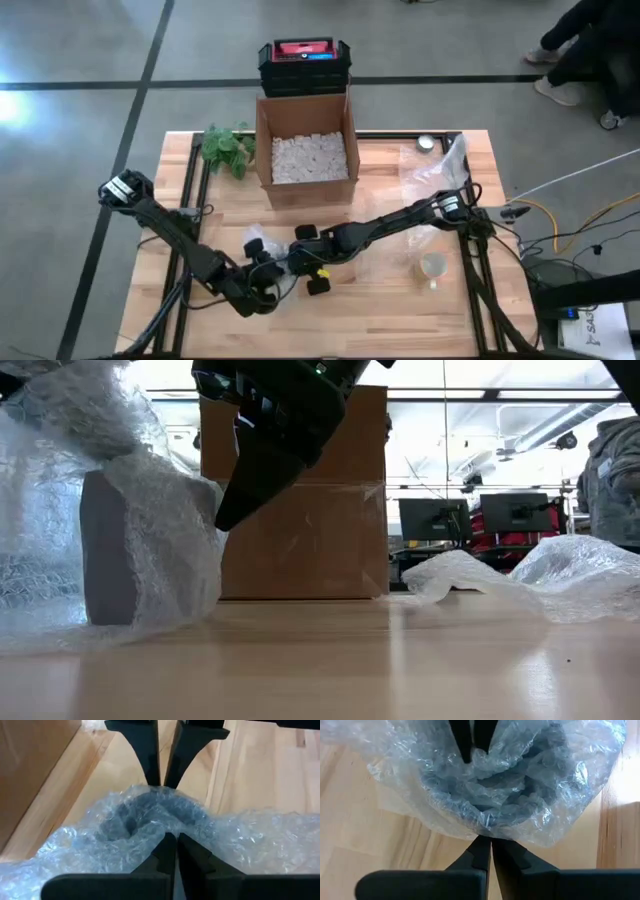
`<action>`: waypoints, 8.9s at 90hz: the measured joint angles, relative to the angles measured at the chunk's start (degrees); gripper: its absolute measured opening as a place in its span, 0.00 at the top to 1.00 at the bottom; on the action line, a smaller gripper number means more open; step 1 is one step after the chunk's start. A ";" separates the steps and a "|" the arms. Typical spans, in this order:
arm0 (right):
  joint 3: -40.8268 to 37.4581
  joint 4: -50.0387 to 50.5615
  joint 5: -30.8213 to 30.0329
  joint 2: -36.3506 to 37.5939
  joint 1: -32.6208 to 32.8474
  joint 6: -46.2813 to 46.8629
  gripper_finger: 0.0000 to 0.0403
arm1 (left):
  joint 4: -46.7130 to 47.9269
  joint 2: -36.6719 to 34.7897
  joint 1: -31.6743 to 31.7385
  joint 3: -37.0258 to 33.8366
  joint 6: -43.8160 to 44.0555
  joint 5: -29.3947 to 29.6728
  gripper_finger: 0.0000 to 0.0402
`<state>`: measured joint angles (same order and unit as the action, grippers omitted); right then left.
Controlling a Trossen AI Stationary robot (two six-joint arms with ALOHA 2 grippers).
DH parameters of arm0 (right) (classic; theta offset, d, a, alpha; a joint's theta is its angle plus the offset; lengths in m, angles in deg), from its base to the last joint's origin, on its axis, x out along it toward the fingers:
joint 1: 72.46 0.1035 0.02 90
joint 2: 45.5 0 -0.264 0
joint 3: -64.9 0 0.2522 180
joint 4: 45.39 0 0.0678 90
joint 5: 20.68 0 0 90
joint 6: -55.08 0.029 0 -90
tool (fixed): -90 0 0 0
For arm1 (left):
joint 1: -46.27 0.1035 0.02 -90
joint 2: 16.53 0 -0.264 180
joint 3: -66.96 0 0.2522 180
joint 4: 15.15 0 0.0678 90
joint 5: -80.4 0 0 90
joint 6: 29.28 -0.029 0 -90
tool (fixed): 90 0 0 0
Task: Wrap mug
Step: Wrap the blue mug using the left bubble wrap
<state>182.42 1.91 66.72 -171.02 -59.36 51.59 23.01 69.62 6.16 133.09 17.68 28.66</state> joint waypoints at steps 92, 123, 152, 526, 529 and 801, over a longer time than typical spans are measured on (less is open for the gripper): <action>0.07 -0.02 -0.01 -0.02 0.00 -0.05 0.99 | -0.52 -0.07 0.00 0.20 0.04 -3.41 1.00; 0.07 -0.35 -0.01 -0.02 0.00 -0.86 0.99 | -0.87 -0.09 0.07 0.20 -0.57 -3.45 1.00; 0.04 -13.79 -0.43 -0.28 -0.11 -14.09 0.99 | -1.44 -0.15 0.00 0.27 -0.57 -3.91 1.00; 10.64 1.50 3.46 -3.36 -1.64 -8.11 0.99 | -21.62 -14.56 0.66 -17.73 -6.38 -2.93 1.00; 11.77 3.44 3.45 -2.67 -1.64 -8.31 0.99 | -20.78 -13.87 0.71 -17.43 -5.79 -2.93 1.00; 17.31 7.19 4.07 -9.95 -0.96 -2.58 0.99 | -3.20 -12.73 0.10 -3.74 -8.73 -3.35 1.00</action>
<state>199.73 9.10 70.80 -180.96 -60.32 49.01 19.81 56.89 6.25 129.35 8.96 25.31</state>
